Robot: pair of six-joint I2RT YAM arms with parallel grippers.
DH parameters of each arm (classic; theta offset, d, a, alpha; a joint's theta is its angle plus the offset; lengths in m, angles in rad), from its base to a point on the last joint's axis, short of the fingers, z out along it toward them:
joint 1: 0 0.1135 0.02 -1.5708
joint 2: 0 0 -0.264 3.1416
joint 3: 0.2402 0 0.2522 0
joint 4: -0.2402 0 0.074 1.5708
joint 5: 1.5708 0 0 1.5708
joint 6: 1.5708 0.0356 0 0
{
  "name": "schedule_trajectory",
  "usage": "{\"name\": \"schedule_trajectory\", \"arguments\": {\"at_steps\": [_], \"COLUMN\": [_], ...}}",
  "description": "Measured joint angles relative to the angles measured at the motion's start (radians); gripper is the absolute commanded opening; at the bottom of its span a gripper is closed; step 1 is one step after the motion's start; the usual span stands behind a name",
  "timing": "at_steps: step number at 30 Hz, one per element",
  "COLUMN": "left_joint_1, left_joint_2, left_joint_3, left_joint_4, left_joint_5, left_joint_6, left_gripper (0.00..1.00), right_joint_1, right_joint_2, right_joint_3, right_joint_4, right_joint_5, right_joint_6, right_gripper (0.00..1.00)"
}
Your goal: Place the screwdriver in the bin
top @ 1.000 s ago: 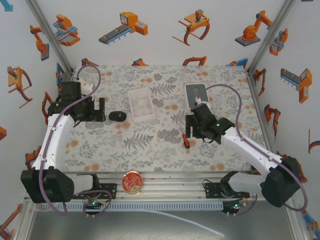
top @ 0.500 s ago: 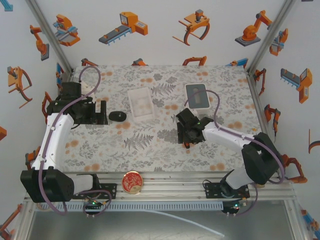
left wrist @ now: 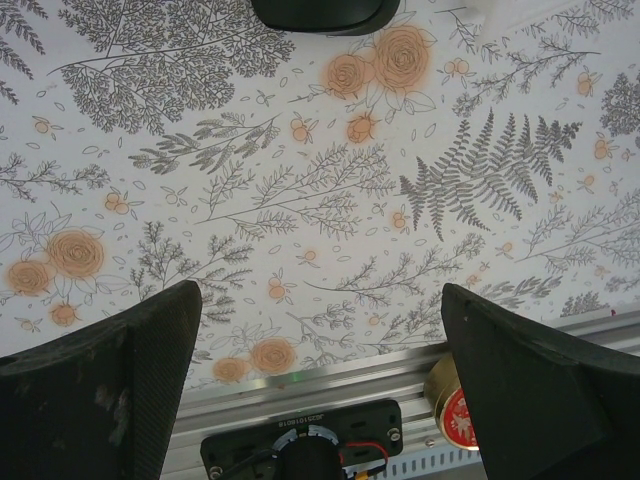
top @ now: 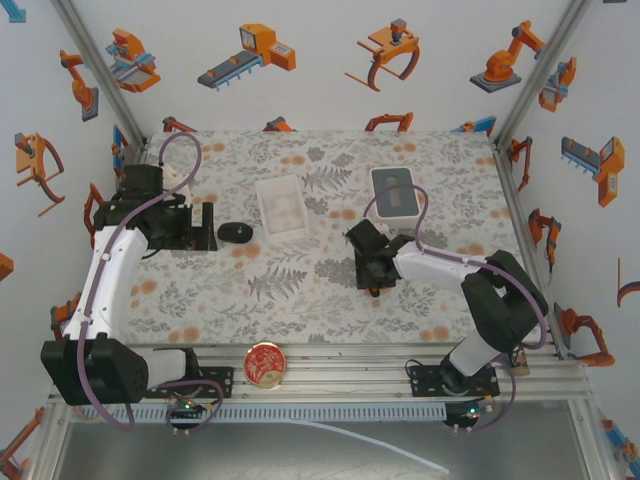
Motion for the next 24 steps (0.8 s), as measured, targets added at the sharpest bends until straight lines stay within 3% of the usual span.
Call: {"name": "schedule_trajectory", "arguments": {"at_steps": [12, 24], "left_joint_1": [0.000, -0.006], "left_joint_2": [-0.003, -0.035], "left_joint_3": [0.000, -0.008], "left_joint_4": [0.000, -0.024], "left_joint_5": [0.012, 0.154], "left_joint_6": [0.000, 0.035], "left_gripper": [0.97, 0.97], "right_joint_1": [0.000, 0.014], "right_joint_2": [-0.002, -0.129], "right_joint_3": [-0.003, -0.008], "right_joint_4": [0.004, -0.031], "right_joint_5": [0.000, -0.034], "right_joint_6": [0.002, -0.042], "right_gripper": [0.21, 0.18]}}
